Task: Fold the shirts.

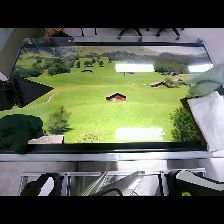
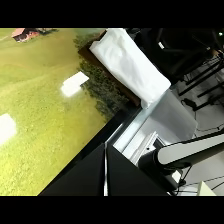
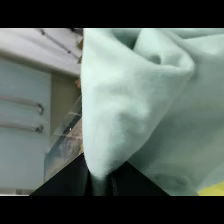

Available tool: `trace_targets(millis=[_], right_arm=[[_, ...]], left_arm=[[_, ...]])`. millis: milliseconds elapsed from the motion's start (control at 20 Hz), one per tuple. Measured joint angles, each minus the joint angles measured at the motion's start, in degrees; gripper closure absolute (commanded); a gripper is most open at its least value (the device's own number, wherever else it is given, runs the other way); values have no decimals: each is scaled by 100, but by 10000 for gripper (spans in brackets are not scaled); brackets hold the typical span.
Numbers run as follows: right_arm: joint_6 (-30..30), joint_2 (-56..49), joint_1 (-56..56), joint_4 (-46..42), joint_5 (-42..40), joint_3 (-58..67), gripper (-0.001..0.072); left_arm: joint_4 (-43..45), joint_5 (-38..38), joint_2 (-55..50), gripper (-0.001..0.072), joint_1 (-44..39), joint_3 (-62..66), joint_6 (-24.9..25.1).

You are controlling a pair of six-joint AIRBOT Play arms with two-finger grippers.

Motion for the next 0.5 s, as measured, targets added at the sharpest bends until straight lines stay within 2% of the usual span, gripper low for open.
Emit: trace_targets(millis=[350,500], right_arm=[[1193,376,-2153,-2028,1633,0,693],[1578,483,-2540,-3119,2181,-37,692]], left_arm=[[-9,7,0,693,0,-2,195],[-9,4,0,693,0,-2,297]])
